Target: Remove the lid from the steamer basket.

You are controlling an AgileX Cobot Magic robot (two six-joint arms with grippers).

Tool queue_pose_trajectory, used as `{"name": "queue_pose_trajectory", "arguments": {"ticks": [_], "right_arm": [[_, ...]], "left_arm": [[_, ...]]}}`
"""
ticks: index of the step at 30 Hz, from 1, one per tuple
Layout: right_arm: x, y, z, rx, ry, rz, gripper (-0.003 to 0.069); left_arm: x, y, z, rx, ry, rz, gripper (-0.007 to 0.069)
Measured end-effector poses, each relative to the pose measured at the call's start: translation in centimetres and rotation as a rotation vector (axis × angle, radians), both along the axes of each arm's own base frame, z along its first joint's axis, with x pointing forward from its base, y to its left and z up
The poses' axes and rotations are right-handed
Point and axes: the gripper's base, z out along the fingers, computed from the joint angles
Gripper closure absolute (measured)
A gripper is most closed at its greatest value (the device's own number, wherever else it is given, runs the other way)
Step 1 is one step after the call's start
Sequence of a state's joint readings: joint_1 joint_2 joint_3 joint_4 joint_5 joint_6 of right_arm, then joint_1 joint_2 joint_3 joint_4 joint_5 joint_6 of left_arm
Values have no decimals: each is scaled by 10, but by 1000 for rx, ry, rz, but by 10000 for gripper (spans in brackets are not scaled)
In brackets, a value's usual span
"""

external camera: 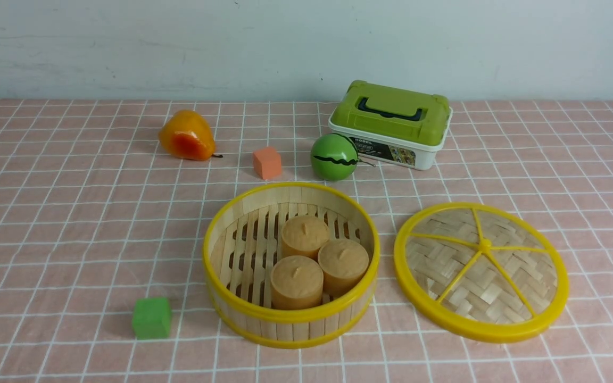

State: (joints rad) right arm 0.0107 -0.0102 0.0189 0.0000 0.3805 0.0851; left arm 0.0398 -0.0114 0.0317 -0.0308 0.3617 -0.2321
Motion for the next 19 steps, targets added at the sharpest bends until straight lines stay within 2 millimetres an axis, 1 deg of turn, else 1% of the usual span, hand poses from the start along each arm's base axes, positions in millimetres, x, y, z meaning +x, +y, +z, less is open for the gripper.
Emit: {"name": "queue_pose_trajectory", "arguments": {"ticks": [19], "right_arm": [[0, 0, 0, 0, 0, 0, 615]], "left_arm": [[0, 0, 0, 0, 0, 0, 385]]}}
